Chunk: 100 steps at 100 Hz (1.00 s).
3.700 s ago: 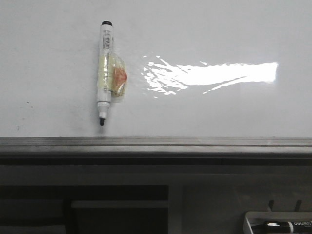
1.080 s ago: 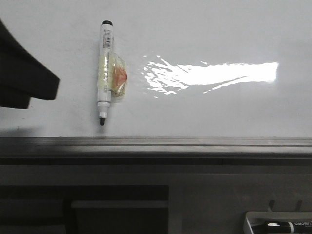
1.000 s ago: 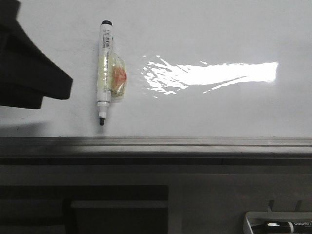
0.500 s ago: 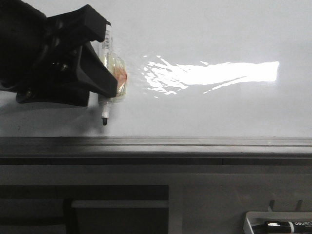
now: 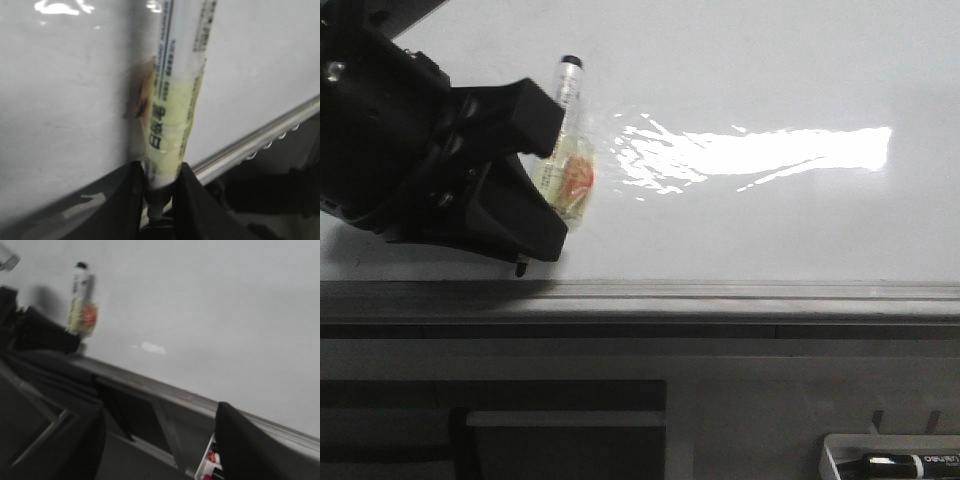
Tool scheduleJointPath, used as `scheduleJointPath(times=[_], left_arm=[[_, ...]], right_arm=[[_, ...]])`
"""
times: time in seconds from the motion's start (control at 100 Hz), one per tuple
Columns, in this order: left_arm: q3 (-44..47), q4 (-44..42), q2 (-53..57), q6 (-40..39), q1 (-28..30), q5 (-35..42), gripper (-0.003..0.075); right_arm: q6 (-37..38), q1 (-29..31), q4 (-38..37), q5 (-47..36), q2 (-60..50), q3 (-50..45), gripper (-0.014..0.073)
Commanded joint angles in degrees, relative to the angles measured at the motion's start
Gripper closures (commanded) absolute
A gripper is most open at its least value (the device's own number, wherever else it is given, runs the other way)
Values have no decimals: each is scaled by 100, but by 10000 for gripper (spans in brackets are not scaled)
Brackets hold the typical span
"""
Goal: Write number 5 on whiteboard
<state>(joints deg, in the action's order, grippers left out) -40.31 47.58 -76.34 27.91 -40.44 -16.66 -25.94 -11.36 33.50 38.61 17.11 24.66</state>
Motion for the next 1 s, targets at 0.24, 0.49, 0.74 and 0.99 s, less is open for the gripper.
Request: scheduleJointPath(times=[0.24, 0.49, 0.74, 0.99], left_arm=[[-747, -1027, 740, 3237, 12, -1922, 741], [-778, -1844, 1239, 3951, 12, -2015, 741], [-778, -1791, 1243, 4009, 12, -2015, 741], [-778, -1726, 1070, 4020, -196, -2018, 741]], right_arm=[[-3418, -1111, 2038, 61, 1658, 835, 172], [-4233, -2252, 2353, -670, 2795, 1272, 172], [-4244, -3188, 2353, -1682, 3663, 1670, 172], [-4244, -3313, 2404, -1811, 4103, 1707, 172]])
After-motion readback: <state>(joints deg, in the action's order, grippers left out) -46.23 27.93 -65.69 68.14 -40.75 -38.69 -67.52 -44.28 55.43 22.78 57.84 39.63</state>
